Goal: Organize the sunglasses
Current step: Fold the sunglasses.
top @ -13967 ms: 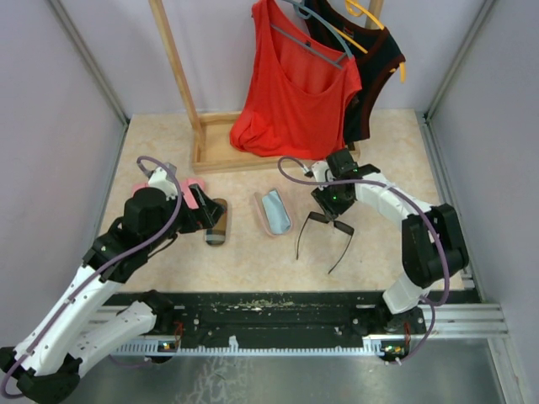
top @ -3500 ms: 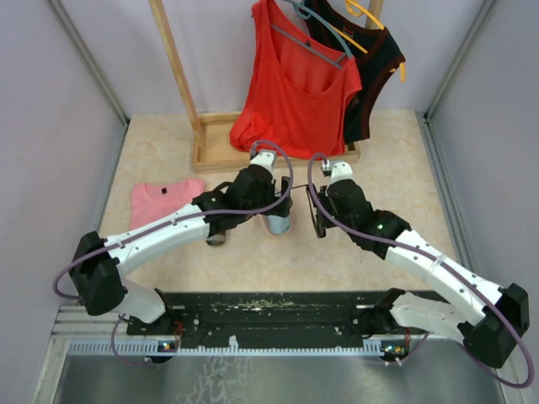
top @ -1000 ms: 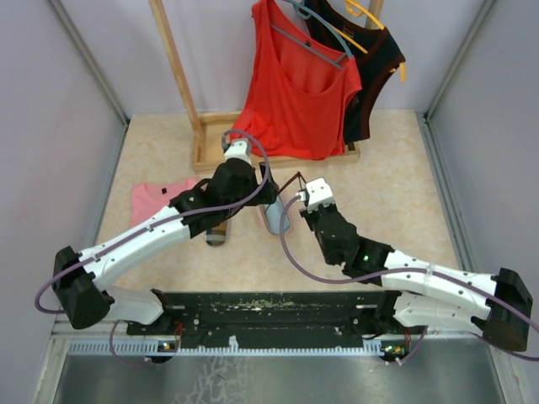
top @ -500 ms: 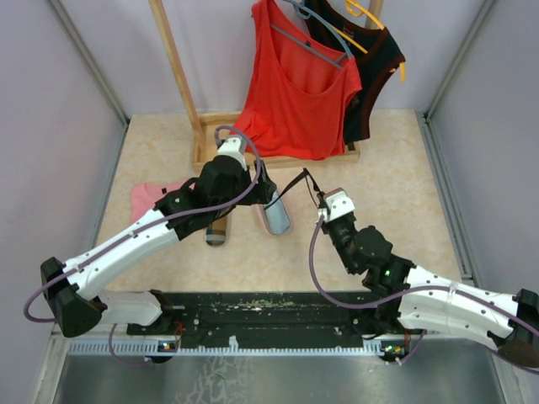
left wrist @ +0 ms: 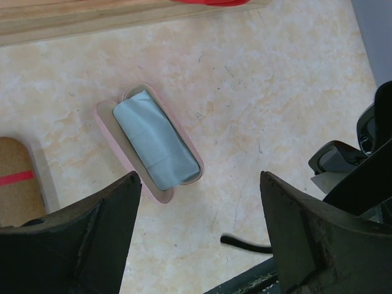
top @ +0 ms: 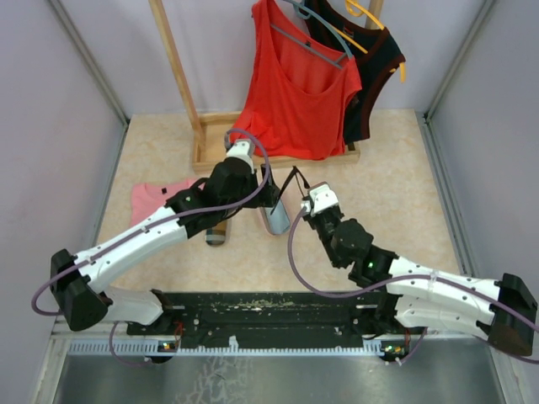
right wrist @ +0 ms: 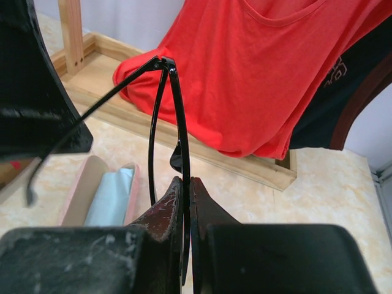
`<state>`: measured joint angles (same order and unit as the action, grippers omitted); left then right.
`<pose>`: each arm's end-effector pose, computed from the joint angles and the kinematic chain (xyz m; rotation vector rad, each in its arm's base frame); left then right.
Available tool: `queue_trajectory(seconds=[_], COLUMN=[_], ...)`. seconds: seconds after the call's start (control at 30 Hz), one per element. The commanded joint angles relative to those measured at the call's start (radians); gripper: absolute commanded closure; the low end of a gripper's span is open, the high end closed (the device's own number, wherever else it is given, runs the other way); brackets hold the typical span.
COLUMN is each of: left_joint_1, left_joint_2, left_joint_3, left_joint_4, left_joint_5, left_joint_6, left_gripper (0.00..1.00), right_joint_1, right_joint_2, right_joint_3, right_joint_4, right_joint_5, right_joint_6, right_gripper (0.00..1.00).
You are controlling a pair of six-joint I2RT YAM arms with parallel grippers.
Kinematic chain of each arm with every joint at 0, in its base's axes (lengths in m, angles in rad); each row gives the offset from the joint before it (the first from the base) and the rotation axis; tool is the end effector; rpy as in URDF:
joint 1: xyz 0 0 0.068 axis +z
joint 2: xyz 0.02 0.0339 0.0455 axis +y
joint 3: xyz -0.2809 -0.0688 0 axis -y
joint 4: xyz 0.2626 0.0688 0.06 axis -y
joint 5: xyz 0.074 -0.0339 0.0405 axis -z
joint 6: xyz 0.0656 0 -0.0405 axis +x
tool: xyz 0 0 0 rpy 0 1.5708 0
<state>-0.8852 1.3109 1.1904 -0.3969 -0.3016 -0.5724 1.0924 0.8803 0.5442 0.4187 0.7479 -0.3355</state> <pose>0.2269 -0.2466 0.3454 0.1442 2.1096 -0.5769 0.1457 0.1840 0.3102 -0.4623 1.4380 0.0510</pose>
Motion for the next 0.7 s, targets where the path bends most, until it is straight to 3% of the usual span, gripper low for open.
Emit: queue_trajectory(seconds=[0.0, 0.67], left_joint_1=[-0.020, -0.042], left_joint_2=[0.034, 0.106], left_joint_3=[-0.020, 0.024], left_joint_4=[0.034, 0.061], left_joint_5=[-0.011, -0.032], left_joint_6=[-0.017, -0.027], left_gripper=[0.16, 0.16], right_joint_1=[0.011, 0.018], right_joint_2=[0.029, 0.126], right_joint_3=[0.083, 0.156], right_joint_4=[0.065, -0.013], right_joint_5=[0.013, -0.038], right_joint_6=[0.074, 0.267], right_gripper=[1.00, 1.00])
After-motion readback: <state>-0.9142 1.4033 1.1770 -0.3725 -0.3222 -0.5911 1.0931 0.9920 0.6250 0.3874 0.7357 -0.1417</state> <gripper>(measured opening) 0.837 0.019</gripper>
